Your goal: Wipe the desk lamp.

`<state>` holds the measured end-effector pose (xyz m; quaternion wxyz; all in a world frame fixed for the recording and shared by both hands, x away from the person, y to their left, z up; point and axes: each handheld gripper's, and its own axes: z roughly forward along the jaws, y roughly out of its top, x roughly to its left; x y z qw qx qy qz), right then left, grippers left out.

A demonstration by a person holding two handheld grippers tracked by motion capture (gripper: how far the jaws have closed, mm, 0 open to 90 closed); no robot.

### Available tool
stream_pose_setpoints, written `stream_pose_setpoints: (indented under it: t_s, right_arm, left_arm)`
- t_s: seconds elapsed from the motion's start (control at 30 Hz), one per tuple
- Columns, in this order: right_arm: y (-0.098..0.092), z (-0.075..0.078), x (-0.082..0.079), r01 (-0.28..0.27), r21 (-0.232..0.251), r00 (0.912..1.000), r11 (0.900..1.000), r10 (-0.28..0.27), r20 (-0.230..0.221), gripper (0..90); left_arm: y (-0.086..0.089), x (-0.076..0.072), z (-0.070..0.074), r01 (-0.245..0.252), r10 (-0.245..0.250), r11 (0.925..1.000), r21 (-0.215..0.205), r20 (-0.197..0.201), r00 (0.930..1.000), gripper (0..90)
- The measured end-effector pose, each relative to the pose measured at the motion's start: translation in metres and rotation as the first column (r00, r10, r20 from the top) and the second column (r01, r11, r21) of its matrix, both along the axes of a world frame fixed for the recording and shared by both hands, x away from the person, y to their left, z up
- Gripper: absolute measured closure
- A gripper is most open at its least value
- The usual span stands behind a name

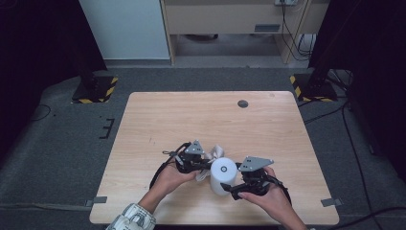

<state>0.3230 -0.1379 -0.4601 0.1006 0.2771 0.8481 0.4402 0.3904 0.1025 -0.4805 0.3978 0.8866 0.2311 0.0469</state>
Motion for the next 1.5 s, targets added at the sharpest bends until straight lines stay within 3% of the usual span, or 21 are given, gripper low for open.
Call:
stream_pose_setpoints:
  t_s: [0.27,0.47,0.7,0.97,1.17,1.5]
  right_arm:
    - [0.000,0.000,0.000,0.001,0.000,1.0000,1.000,-0.001,0.000,13.1]
    - [0.000,0.000,0.000,0.001,-0.001,1.0000,1.000,-0.001,0.001,13.1]
    - [0.000,0.000,0.000,0.001,-0.001,1.0000,1.000,-0.001,0.002,13.1]
    - [0.000,0.000,0.000,0.003,0.000,1.0000,1.000,-0.003,0.004,13.2]
    - [-0.001,0.000,0.000,0.000,-0.002,1.0000,1.000,0.000,0.001,13.5]
    - [-0.004,0.002,-0.001,0.002,0.010,1.0000,1.000,-0.002,0.002,11.4]
  left_arm:
    - [-0.003,-0.001,-0.013,0.005,-0.005,0.9989,0.047,-0.001,1.0000,81.0]
    - [0.000,0.000,-0.012,0.001,-0.001,0.9996,0.028,-0.008,1.0000,81.0]
    - [0.006,0.002,-0.002,-0.018,0.018,0.9988,-0.045,-0.018,0.9997,81.0]
    - [-0.002,0.005,-0.005,-0.016,0.015,0.9995,-0.029,-0.013,0.9998,81.0]
    - [-0.003,0.004,-0.011,0.004,-0.004,0.9992,0.040,-0.007,1.0000,81.0]
    - [0.006,0.004,-0.003,-0.033,0.033,0.9994,0.003,0.009,0.9994,80.7]
